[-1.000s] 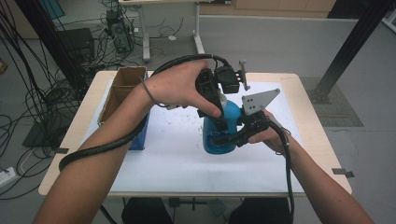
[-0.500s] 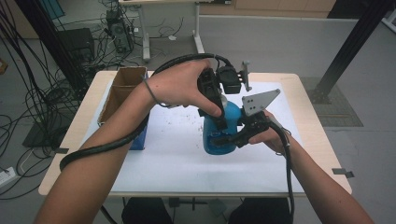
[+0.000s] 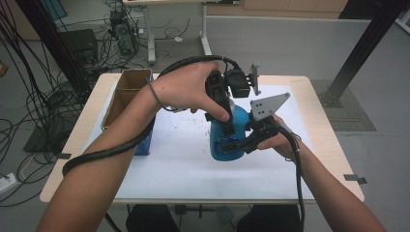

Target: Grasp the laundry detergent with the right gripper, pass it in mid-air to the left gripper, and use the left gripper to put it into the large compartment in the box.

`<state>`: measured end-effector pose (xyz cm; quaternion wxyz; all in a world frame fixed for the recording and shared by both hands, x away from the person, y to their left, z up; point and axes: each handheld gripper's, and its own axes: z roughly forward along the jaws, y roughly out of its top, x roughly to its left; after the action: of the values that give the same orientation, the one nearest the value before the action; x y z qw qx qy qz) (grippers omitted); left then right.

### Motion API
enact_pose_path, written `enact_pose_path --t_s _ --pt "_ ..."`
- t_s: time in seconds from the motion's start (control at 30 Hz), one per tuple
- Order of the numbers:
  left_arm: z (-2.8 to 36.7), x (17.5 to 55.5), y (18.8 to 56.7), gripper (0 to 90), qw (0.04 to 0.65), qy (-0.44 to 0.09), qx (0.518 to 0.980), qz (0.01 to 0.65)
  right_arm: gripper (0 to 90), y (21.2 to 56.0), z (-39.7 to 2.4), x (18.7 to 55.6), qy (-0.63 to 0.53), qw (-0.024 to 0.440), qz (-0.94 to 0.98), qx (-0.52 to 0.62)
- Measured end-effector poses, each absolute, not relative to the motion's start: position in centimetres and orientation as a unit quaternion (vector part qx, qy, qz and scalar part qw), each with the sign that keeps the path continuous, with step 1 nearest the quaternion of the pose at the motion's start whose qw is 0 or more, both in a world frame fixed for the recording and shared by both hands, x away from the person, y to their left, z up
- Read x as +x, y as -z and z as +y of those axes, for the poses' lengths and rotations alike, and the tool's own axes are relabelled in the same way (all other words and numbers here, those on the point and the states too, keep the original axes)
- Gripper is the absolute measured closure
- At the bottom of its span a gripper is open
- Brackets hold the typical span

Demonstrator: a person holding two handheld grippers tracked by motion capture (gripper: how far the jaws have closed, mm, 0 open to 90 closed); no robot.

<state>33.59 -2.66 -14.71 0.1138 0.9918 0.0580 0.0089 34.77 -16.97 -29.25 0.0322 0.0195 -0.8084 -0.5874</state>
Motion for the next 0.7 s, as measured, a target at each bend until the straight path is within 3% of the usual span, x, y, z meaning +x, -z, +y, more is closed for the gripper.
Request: enact_pose_path --t_s 0.7 --pt "-2.32 33.49 14.76 37.5 0.111 -0.008 0.992 0.063 43.6 29.31 -16.65 34.72 0.586 0.034 -0.809 0.021"
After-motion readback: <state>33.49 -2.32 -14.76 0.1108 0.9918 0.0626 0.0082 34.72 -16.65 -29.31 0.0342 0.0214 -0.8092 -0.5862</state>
